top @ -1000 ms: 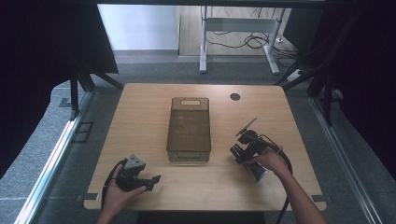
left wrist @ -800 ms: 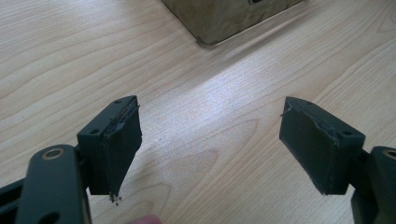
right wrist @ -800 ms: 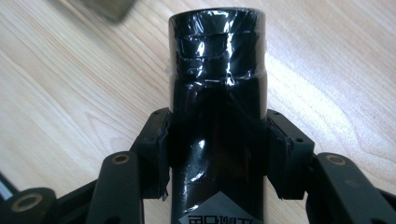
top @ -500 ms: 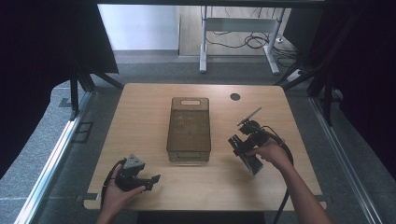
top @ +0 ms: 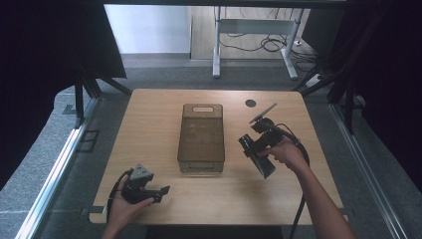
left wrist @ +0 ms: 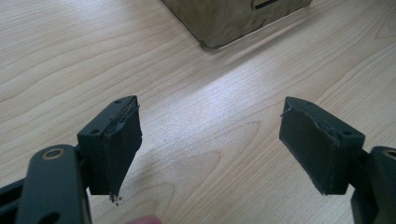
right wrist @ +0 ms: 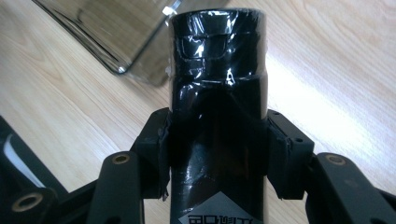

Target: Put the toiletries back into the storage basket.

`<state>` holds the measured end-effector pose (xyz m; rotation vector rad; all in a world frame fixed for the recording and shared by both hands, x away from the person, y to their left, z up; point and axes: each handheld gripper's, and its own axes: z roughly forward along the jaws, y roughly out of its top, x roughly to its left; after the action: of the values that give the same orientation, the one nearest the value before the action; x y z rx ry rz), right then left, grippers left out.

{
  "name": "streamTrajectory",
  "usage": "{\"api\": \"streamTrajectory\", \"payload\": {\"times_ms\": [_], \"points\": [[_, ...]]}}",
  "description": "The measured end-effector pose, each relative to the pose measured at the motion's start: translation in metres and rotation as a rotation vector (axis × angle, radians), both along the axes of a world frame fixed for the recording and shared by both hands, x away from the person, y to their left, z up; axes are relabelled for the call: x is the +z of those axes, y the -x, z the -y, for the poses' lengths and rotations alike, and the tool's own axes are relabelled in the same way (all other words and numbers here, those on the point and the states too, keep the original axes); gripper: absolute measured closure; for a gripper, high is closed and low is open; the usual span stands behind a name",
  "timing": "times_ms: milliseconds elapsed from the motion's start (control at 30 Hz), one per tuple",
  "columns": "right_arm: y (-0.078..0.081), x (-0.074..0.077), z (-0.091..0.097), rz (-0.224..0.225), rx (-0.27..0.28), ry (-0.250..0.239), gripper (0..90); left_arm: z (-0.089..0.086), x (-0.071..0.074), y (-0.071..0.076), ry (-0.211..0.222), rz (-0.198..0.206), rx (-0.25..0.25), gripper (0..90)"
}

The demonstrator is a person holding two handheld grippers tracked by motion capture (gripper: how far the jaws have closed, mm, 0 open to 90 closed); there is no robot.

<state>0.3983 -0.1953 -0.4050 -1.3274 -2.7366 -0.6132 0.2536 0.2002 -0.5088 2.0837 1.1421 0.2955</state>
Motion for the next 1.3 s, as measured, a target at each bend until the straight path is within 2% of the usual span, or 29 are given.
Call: {"api": "streamTrajectory", "payload": {"times_ms": [200, 733, 1300], "points": [[-0.006, 0.010, -0.008, 0.008, 0.015, -0.017, 48.3, 0.001, 0.000, 0.000, 0.001, -0.004, -0.009, 21.2], [-0.022, 0.025, -0.037, 0.010, 0.033, -0.059, 48.5, 0.000, -0.001, -0.001, 0.004, -0.006, -0.003, 21.2], [-0.034, 0.036, -0.056, 0.008, 0.043, -0.074, 48.6, -0.001, -0.002, -0.001, 0.000, -0.005, -0.007, 21.2]]}}
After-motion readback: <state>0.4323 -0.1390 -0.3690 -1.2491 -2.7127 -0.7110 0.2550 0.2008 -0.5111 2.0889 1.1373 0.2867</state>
